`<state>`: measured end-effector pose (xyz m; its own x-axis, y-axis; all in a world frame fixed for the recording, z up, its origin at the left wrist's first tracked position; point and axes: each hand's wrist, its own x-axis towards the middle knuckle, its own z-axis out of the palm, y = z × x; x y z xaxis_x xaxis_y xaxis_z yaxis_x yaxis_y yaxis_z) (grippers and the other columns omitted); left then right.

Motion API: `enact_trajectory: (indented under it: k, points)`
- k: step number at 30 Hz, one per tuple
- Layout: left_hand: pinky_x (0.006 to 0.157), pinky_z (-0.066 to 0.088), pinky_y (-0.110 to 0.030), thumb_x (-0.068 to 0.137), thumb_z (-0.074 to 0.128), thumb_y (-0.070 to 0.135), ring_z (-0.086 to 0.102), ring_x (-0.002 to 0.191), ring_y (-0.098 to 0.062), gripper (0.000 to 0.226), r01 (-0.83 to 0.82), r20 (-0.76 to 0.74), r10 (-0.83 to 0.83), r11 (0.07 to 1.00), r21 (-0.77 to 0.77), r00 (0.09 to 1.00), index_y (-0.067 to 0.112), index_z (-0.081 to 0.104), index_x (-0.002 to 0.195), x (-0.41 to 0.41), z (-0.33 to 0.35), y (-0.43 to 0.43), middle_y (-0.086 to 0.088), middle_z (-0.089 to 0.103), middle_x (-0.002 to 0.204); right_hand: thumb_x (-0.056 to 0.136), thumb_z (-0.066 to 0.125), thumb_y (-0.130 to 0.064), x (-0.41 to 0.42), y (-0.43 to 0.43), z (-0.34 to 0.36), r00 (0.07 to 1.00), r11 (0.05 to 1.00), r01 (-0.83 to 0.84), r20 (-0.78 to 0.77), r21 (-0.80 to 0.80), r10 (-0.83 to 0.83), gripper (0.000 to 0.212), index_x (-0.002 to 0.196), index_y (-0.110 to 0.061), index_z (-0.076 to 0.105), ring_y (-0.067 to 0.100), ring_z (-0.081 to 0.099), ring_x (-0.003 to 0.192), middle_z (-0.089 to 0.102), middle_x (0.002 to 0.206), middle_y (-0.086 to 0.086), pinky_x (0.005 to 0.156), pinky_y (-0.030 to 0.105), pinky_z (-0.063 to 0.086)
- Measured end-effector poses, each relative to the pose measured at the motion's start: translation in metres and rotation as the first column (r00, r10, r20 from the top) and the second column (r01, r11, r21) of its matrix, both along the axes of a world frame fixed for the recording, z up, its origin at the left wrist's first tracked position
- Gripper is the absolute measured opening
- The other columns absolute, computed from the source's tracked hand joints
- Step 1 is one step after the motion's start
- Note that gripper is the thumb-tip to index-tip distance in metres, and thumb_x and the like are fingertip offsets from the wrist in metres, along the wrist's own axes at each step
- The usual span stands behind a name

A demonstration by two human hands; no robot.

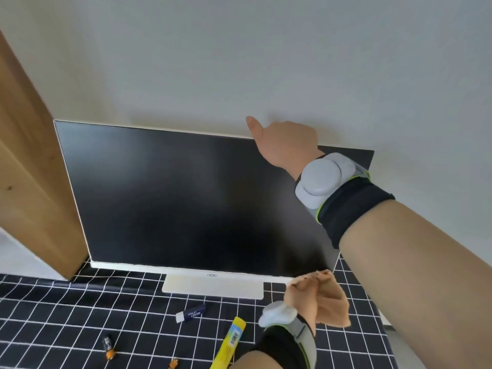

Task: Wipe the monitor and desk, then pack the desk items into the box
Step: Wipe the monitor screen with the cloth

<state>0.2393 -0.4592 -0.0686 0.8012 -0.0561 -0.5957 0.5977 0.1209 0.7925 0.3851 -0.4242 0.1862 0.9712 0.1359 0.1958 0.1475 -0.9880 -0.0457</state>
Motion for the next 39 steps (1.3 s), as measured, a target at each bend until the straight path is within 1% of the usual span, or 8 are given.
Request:
enact_trajectory:
  k: [8, 15, 19, 23, 26, 30, 34, 39]
  points:
    - [0.096, 0.053, -0.034, 0.061, 0.076, 0.052, 0.069, 0.099, -0.016, 0.045, 0.495, -0.048, -0.494, 0.869, 0.020, 0.868, 0.021, 0.068, 0.092, -0.020, 0.035, 0.018, 0.001, 0.073, 0.104, 0.098, 0.007, -0.058, -0.002, 0.002, 0.001, 1.000, 0.998, -0.022, 0.000, -0.051, 0.022, 0.065, 0.066, -0.015, 0.044, 0.022, 0.048, 0.058, 0.048, 0.064, 0.002, 0.057, 0.028, 0.034]
    - [0.098, 0.050, -0.048, 0.080, 0.067, 0.053, 0.066, 0.107, -0.029, 0.054, 0.260, -0.013, -0.266, 0.951, -0.166, 0.964, 0.013, 0.065, 0.116, -0.016, 0.067, 0.114, -0.012, 0.070, 0.114, 0.096, 0.027, -0.057, -0.058, -0.016, 0.013, 0.817, 0.979, -0.201, 0.557, 0.030, 0.151, 0.052, 0.102, -0.017, 0.060, 0.021, 0.061, 0.084, 0.067, 0.089, 0.000, 0.076, 0.035, 0.048]
    - [0.102, 0.044, -0.050, 0.095, 0.036, 0.055, 0.057, 0.118, -0.035, 0.060, -0.033, -0.058, 0.003, 0.849, -0.528, 0.998, 0.009, 0.054, 0.129, -0.011, 0.107, 0.148, -0.021, 0.060, 0.129, 0.089, 0.033, -0.069, -0.119, -0.032, -0.047, 0.975, 0.877, -0.212, 0.036, 0.432, 0.218, 0.043, 0.068, -0.034, 0.046, 0.005, 0.049, 0.064, 0.049, 0.068, -0.011, 0.063, 0.023, 0.039]
    - [0.100, 0.042, -0.046, 0.091, 0.024, 0.067, 0.051, 0.125, -0.036, 0.078, -0.022, 0.001, 0.029, 0.790, -0.612, 1.000, 0.007, 0.052, 0.132, -0.019, 0.142, 0.149, -0.021, 0.058, 0.132, 0.085, 0.065, -0.048, -0.157, -0.054, -0.096, 0.849, 0.730, -0.024, -0.371, 0.683, 0.376, 0.048, 0.127, -0.038, 0.045, 0.004, 0.056, 0.106, 0.056, 0.120, -0.015, 0.086, 0.021, 0.049]
    - [0.109, 0.034, -0.051, 0.088, 0.021, 0.072, 0.042, 0.134, -0.036, 0.080, 0.059, 0.029, -0.051, 0.875, -0.480, 0.998, 0.016, 0.040, 0.143, -0.026, 0.156, 0.150, -0.013, 0.047, 0.145, 0.086, 0.064, -0.018, -0.164, -0.084, -0.094, 0.952, 0.718, 0.015, -0.230, 0.696, 0.203, 0.039, 0.118, -0.036, 0.053, 0.005, 0.057, 0.104, 0.060, 0.114, -0.016, 0.095, 0.029, 0.049]
    - [0.108, 0.038, -0.052, 0.090, 0.028, 0.068, 0.054, 0.122, -0.039, 0.076, 0.037, 0.078, -0.003, 0.904, -0.426, 0.997, 0.014, 0.045, 0.139, -0.029, 0.159, 0.165, -0.015, 0.055, 0.138, 0.084, 0.061, -0.013, -0.149, -0.121, -0.052, 0.923, 0.608, 0.042, 0.202, 0.793, -0.327, 0.032, 0.111, -0.029, 0.056, 0.013, 0.057, 0.104, 0.061, 0.113, -0.009, 0.070, 0.017, 0.038]
    - [0.095, 0.049, -0.046, 0.093, 0.034, 0.062, 0.062, 0.112, -0.035, 0.069, -0.048, 0.093, 0.091, 0.920, -0.388, 0.992, 0.007, 0.052, 0.131, -0.029, 0.157, 0.177, -0.016, 0.066, 0.122, 0.085, 0.060, -0.013, -0.118, -0.126, -0.020, 0.735, 0.861, -0.007, 0.586, 0.509, -0.341, 0.031, 0.115, -0.016, 0.054, 0.024, 0.052, 0.110, 0.056, 0.125, 0.002, 0.075, 0.026, 0.038]
    - [0.092, 0.050, -0.045, 0.094, 0.038, 0.057, 0.062, 0.109, -0.035, 0.062, -0.140, 0.046, 0.168, 0.921, -0.363, 0.985, 0.005, 0.055, 0.124, -0.032, 0.148, 0.200, -0.017, 0.067, 0.118, 0.077, 0.057, -0.004, -0.123, -0.105, -0.095, 0.946, 0.941, 0.113, 0.254, 0.319, -0.199, 0.040, 0.116, -0.010, 0.054, 0.037, 0.057, 0.092, 0.041, 0.134, 0.014, 0.061, 0.031, 0.038]
